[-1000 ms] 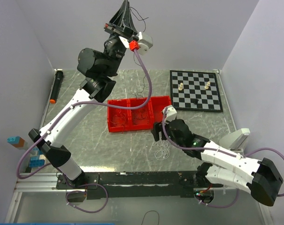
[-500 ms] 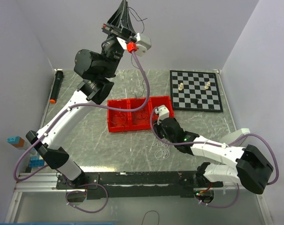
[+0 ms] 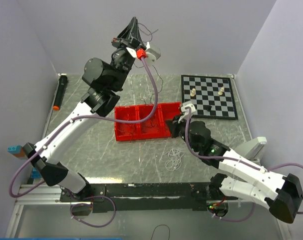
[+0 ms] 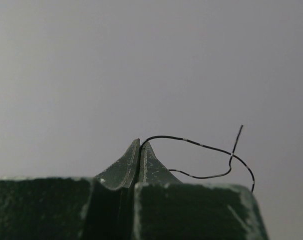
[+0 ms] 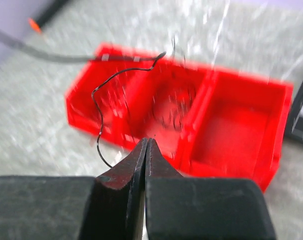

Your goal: Untangle the cables

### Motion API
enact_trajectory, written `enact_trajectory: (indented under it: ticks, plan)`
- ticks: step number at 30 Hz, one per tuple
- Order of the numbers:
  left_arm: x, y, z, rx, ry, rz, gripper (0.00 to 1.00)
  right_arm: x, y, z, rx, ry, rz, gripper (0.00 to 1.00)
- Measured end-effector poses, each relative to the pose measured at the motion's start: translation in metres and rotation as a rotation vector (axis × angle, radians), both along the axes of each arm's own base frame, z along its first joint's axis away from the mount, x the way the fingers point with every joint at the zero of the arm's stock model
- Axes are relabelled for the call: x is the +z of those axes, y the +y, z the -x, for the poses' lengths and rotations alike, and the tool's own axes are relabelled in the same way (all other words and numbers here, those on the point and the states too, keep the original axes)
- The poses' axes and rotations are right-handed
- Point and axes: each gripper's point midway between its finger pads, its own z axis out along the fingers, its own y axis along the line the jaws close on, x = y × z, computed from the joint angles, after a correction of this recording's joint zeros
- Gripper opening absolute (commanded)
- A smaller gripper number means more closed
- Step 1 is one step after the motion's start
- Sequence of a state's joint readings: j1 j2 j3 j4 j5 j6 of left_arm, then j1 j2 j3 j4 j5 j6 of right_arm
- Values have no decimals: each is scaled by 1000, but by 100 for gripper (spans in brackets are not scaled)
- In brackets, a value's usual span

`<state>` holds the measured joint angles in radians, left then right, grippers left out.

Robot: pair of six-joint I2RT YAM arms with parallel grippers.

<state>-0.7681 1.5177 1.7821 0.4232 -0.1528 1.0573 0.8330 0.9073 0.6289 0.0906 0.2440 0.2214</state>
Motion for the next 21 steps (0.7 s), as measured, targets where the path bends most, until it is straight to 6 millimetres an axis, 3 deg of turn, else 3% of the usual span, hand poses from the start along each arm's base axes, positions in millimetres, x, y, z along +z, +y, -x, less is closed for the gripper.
enact_trajectory:
  ticks: [3,6,12,16,21]
  plan:
    - [-23,2,-6,-24,110,44,1,17,6,-8,-10,-44,-35,0]
    - [-57,-1,-16,-51,249,95,1,14,18,-28,-45,-50,-29,0]
    - [-139,-14,-35,-76,537,124,1,-38,39,-72,-131,9,65,0]
    - [-160,-10,-39,-68,623,157,1,-60,58,-103,-176,23,98,0]
    - [-177,-1,-44,-50,699,207,1,-75,73,-136,-233,63,97,43]
